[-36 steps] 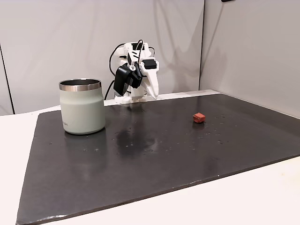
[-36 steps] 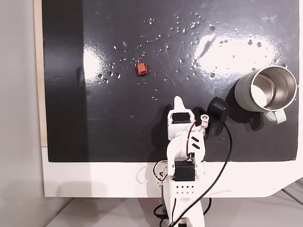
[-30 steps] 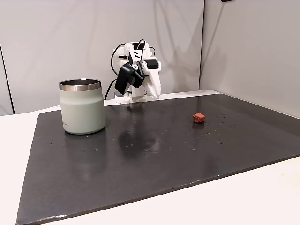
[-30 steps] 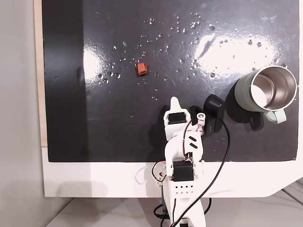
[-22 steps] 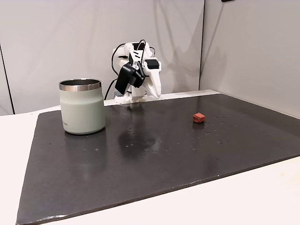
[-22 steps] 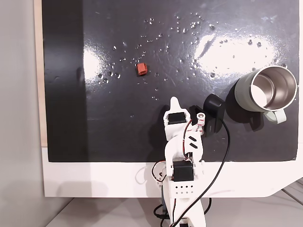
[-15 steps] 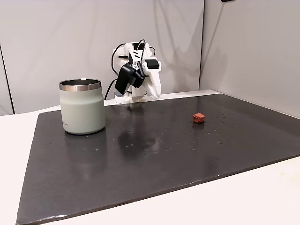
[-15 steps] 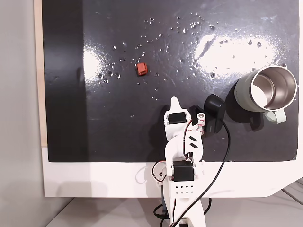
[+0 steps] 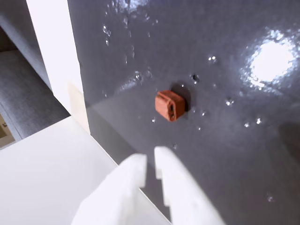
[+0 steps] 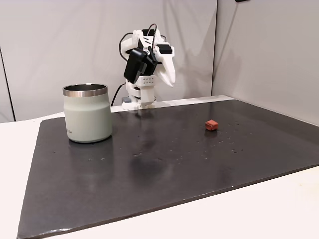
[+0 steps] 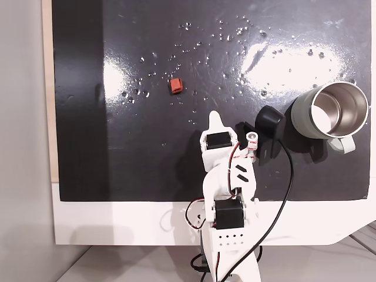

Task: Grasp a cube and put it in the cup.

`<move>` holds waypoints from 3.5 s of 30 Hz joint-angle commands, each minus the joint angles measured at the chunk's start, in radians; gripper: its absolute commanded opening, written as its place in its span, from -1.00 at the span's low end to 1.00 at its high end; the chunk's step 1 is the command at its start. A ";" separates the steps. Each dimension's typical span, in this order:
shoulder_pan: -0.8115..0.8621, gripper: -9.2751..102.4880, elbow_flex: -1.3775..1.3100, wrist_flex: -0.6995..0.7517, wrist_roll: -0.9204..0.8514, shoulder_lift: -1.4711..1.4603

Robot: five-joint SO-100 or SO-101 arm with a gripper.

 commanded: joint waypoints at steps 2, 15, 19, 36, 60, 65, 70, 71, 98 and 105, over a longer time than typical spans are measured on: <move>-0.028 -0.83 -0.282 0.040 0.025 -0.229; -0.132 -0.83 -0.704 0.167 0.115 -0.764; -0.133 -0.83 -0.828 0.250 0.150 -0.910; -0.146 -0.83 -1.374 0.540 0.210 -1.405; -0.227 -0.39 -1.437 0.571 0.170 -1.531; -0.215 -0.36 -1.434 0.578 0.173 -1.543; -0.212 -0.34 -1.457 0.578 0.172 -1.595; -0.212 -0.33 -1.465 0.578 0.172 -1.611; -0.221 -0.42 -1.663 0.652 0.152 -1.891; -0.227 -0.72 -1.666 0.657 0.149 -1.893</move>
